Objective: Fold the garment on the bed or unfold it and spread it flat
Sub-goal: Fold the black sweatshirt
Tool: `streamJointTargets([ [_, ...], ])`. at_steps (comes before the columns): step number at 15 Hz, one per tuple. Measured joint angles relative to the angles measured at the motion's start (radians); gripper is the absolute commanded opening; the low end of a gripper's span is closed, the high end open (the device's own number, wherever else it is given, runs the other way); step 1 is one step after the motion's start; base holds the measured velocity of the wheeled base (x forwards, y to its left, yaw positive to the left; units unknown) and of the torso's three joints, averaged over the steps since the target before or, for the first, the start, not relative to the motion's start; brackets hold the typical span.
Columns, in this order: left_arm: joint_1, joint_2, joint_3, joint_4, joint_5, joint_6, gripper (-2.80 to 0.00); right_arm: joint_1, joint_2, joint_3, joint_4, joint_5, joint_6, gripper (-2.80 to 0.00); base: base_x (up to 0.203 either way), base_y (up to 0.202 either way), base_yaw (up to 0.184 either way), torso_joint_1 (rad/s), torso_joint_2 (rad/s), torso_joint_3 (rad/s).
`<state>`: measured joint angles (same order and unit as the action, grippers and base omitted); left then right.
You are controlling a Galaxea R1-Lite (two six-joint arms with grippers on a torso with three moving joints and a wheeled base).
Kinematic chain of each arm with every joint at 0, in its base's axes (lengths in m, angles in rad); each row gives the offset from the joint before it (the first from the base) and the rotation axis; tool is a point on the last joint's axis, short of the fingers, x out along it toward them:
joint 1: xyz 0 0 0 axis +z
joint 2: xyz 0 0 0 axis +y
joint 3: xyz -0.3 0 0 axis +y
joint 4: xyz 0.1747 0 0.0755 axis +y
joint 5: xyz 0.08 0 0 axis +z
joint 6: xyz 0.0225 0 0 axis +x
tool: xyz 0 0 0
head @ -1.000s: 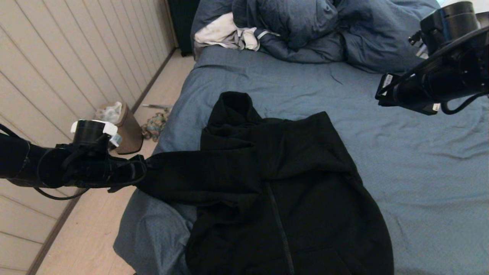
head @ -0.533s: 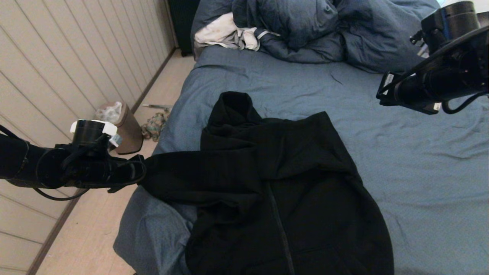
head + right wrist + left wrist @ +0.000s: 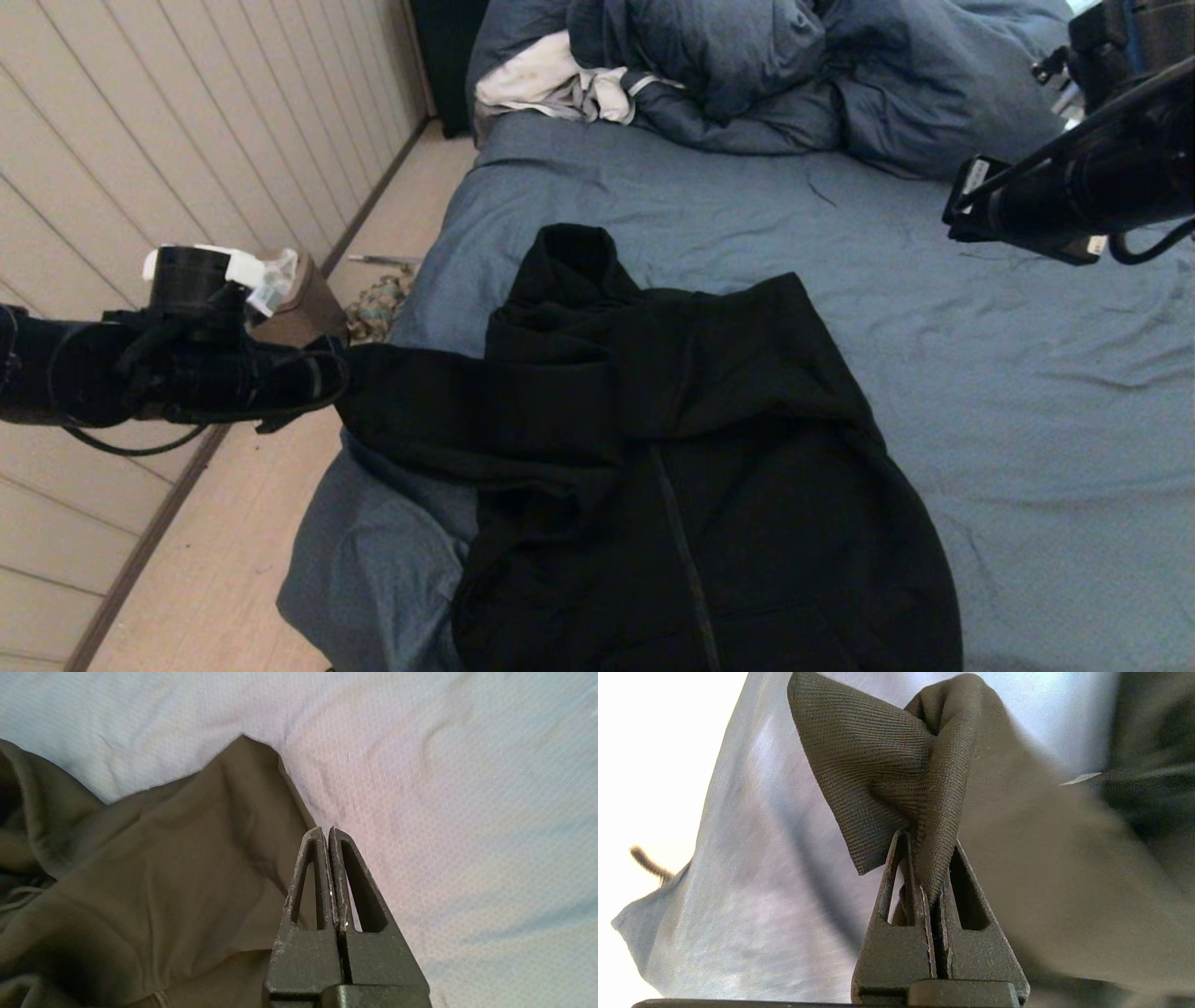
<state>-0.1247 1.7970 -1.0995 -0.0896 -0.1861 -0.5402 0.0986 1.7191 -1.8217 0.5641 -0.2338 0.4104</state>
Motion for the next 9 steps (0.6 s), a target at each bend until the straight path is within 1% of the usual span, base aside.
streamJointTargets([
  [1,-0.017,-0.016,-0.065,0.051,0.012,0.000,-2.80,-0.003,-0.008,-0.006,0.002,0.002,-0.004,-2.80,0.000,0.000,0.000,0.000,0.00,0.000],
  [3,-0.075,-0.038,-0.237,0.181,0.047,-0.002,-2.80,-0.010,-0.032,-0.006,0.002,0.010,-0.011,-2.80,0.000,0.000,0.000,0.000,0.00,0.000],
  [5,-0.172,-0.047,-0.438,0.325,0.109,-0.005,-2.80,-0.021,-0.061,0.014,-0.001,0.017,-0.012,-2.80,0.000,0.000,0.000,0.000,0.00,0.000],
  [7,-0.299,-0.038,-0.628,0.453,0.208,-0.005,-2.80,-0.040,-0.088,0.038,-0.005,0.054,-0.012,-2.80,0.000,0.000,0.000,0.000,0.00,0.000],
  [8,-0.364,-0.024,-0.715,0.501,0.281,0.000,-2.80,-0.055,-0.100,0.045,-0.006,0.085,-0.011,-2.80,0.000,0.000,0.000,0.000,0.00,0.000],
  [9,-0.419,-0.009,-0.771,0.520,0.370,0.019,-2.80,-0.068,-0.112,0.051,-0.006,0.117,-0.011,-2.80,0.000,0.000,0.000,0.000,0.00,0.000],
])
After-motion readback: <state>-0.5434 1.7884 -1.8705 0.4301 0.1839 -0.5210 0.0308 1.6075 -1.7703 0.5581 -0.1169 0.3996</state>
